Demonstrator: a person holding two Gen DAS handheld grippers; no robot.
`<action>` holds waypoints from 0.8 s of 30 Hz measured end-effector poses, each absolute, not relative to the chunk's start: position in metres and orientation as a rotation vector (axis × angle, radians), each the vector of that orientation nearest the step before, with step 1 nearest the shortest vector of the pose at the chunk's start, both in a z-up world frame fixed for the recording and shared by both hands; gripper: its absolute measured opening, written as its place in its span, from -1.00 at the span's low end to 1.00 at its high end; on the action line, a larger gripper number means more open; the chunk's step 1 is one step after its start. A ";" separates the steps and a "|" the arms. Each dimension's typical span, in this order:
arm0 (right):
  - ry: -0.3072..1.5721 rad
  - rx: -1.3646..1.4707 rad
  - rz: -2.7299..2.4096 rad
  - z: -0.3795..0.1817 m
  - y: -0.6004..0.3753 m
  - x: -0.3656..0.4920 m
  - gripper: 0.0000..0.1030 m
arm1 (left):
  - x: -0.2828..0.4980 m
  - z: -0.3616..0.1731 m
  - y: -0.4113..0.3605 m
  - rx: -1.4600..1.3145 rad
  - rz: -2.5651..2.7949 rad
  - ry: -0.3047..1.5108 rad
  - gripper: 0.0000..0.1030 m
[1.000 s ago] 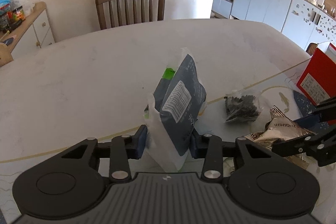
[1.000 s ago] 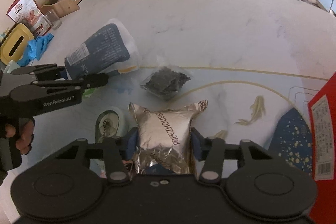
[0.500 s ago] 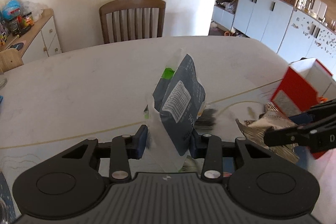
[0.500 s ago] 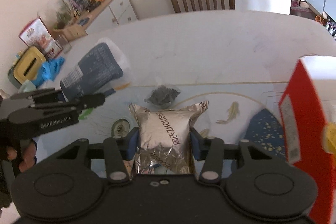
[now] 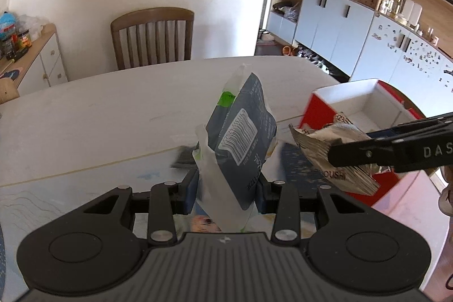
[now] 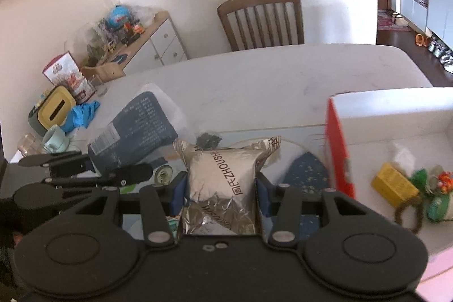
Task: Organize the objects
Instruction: 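Carry the wipes pack with the left gripper while the right carries the foil bag into the red box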
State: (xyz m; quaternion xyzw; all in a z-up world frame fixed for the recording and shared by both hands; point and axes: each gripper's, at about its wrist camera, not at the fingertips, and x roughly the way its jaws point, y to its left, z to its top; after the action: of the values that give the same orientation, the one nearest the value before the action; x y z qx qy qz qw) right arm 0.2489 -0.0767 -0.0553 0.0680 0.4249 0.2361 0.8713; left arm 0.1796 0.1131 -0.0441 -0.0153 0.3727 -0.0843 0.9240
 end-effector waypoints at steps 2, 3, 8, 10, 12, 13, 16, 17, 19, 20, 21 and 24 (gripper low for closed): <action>0.880 0.146 0.486 -0.051 -0.088 0.245 -0.07 | 0.176 -0.040 0.100 -0.035 -0.187 0.757 -0.26; 0.875 0.143 0.483 -0.050 -0.093 0.244 -0.07 | 0.175 -0.038 0.094 -0.033 -0.190 0.753 -0.26; 0.856 0.150 0.453 -0.044 -0.133 0.237 -0.07 | 0.174 -0.033 0.056 -0.040 -0.227 0.760 -0.25; 0.855 0.154 0.440 -0.044 -0.147 0.235 -0.07 | 0.174 -0.034 0.040 -0.036 -0.243 0.763 -0.25; 0.856 0.158 0.426 -0.044 -0.161 0.235 -0.07 | 0.175 -0.035 0.023 -0.034 -0.258 0.766 -0.25; 0.856 0.159 0.421 -0.044 -0.168 0.234 -0.07 | 0.174 -0.036 0.016 -0.033 -0.262 0.766 -0.25; 0.853 0.166 0.406 -0.045 -0.189 0.232 -0.07 | 0.178 -0.036 -0.005 -0.027 -0.276 0.767 -0.25; 0.852 0.168 0.401 -0.045 -0.197 0.231 -0.07 | 0.175 -0.037 -0.013 -0.025 -0.279 0.766 -0.25; 0.848 0.168 0.389 -0.045 -0.212 0.231 -0.07 | 0.178 -0.037 -0.025 -0.024 -0.285 0.768 -0.25; 0.846 0.167 0.386 -0.045 -0.219 0.232 -0.07 | 0.180 -0.038 -0.031 -0.024 -0.288 0.769 -0.25; 0.843 0.167 0.379 -0.046 -0.228 0.233 -0.07 | 0.180 -0.038 -0.038 -0.023 -0.290 0.769 -0.25; 0.836 0.162 0.362 -0.045 -0.252 0.236 -0.07 | 0.185 -0.039 -0.057 -0.015 -0.301 0.771 -0.25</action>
State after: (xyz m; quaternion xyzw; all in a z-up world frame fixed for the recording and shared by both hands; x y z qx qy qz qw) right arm 0.2357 -0.2516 -0.0454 0.0783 0.4034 0.1744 0.8948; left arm 0.1852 -0.0570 -0.0390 -0.0073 0.3744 -0.1462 0.9157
